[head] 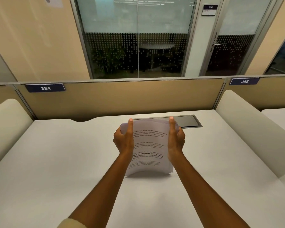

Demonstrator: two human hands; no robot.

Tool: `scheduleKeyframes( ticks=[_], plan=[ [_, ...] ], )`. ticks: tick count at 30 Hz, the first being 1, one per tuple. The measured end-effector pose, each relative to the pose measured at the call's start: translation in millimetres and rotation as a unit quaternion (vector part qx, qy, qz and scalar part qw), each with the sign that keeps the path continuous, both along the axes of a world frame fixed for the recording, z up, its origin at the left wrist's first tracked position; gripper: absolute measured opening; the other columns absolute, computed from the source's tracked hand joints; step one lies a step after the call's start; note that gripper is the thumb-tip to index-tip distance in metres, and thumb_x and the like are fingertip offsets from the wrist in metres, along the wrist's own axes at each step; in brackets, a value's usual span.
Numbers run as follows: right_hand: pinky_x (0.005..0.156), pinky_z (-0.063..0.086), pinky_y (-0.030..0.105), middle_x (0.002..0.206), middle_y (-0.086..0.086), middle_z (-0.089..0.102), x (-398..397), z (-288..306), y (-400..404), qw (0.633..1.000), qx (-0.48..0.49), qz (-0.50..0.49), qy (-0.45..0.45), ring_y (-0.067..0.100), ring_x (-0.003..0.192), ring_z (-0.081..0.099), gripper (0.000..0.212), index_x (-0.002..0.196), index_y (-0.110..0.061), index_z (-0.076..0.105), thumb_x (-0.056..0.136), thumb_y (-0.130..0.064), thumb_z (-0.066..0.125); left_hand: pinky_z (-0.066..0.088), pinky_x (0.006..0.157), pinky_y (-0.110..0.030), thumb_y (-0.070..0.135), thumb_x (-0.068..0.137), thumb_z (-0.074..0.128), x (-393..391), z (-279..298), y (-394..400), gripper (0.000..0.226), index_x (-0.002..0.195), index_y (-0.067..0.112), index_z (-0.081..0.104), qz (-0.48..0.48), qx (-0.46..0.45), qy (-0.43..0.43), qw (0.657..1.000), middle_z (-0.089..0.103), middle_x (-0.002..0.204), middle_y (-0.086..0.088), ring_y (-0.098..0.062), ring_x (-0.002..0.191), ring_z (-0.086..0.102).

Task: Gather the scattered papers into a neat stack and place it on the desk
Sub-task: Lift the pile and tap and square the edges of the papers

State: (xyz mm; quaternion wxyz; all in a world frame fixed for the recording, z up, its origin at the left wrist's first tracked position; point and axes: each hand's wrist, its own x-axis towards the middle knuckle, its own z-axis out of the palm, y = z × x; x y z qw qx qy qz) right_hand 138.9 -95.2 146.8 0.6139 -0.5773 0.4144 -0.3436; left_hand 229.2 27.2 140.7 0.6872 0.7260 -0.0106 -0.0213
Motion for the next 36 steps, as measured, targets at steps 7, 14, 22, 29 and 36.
scheduleKeyframes(
  ticks=[7, 14, 22, 29, 36],
  plan=[
    [0.053, 0.045, 0.024, 0.078, 0.007, 0.065, -4, -4, -2, 1.000, 0.012, -0.016, 0.011, 0.019, 0.064, 0.062, 0.039, 0.089, -0.014, 0.053, 0.088, -0.053, 0.049, 0.053, 0.061, -0.028, 0.063, 0.083, 0.047, 5, 0, 1, 0.038, 0.082, 0.026, 0.057, 0.008, 0.009, 0.007, 1.000, 0.069, 0.084, -0.006, -0.024, 0.076, 0.068],
    [0.059, 0.051, 0.030, 0.073, 0.005, 0.065, 1, -4, 2, 1.000, -0.011, -0.001, 0.011, 0.019, 0.065, 0.063, 0.051, 0.081, -0.018, 0.058, 0.085, -0.068, 0.046, 0.051, 0.055, -0.025, 0.065, 0.086, 0.047, 5, -3, -1, 0.053, 0.091, 0.015, 0.063, 0.006, 0.010, 0.029, 1.000, 0.071, 0.086, -0.008, -0.023, 0.075, 0.069],
    [0.053, 0.045, 0.024, 0.069, 0.004, 0.061, -1, 4, 0, 1.000, -0.011, 0.007, 0.009, 0.019, 0.062, 0.059, 0.031, 0.074, -0.018, 0.051, 0.092, -0.042, 0.045, 0.049, 0.055, -0.024, 0.073, 0.083, 0.040, 9, -1, -2, 0.064, 0.094, 0.016, 0.066, -0.008, 0.021, 0.058, 0.998, 0.072, 0.085, -0.007, -0.023, 0.074, 0.069],
    [0.052, 0.046, 0.023, 0.082, 0.007, 0.067, -1, -1, 5, 0.998, -0.052, 0.012, 0.042, 0.018, 0.068, 0.064, 0.048, 0.095, -0.013, 0.060, 0.090, -0.060, 0.048, 0.053, 0.060, -0.028, 0.075, 0.080, 0.044, 9, -2, -1, 0.064, 0.087, 0.015, 0.063, 0.014, 0.043, 0.053, 0.998, 0.071, 0.081, -0.005, -0.022, 0.072, 0.068],
    [0.052, 0.048, 0.024, 0.082, 0.009, 0.067, 4, 6, 2, 0.999, -0.022, -0.008, 0.029, 0.021, 0.070, 0.065, 0.030, 0.086, -0.019, 0.055, 0.089, -0.048, 0.055, 0.060, 0.071, -0.038, 0.074, 0.077, 0.047, 10, -5, -4, 0.057, 0.086, 0.019, 0.062, 0.014, 0.047, 0.047, 0.998, 0.071, 0.083, -0.005, -0.024, 0.074, 0.069]
  ],
)
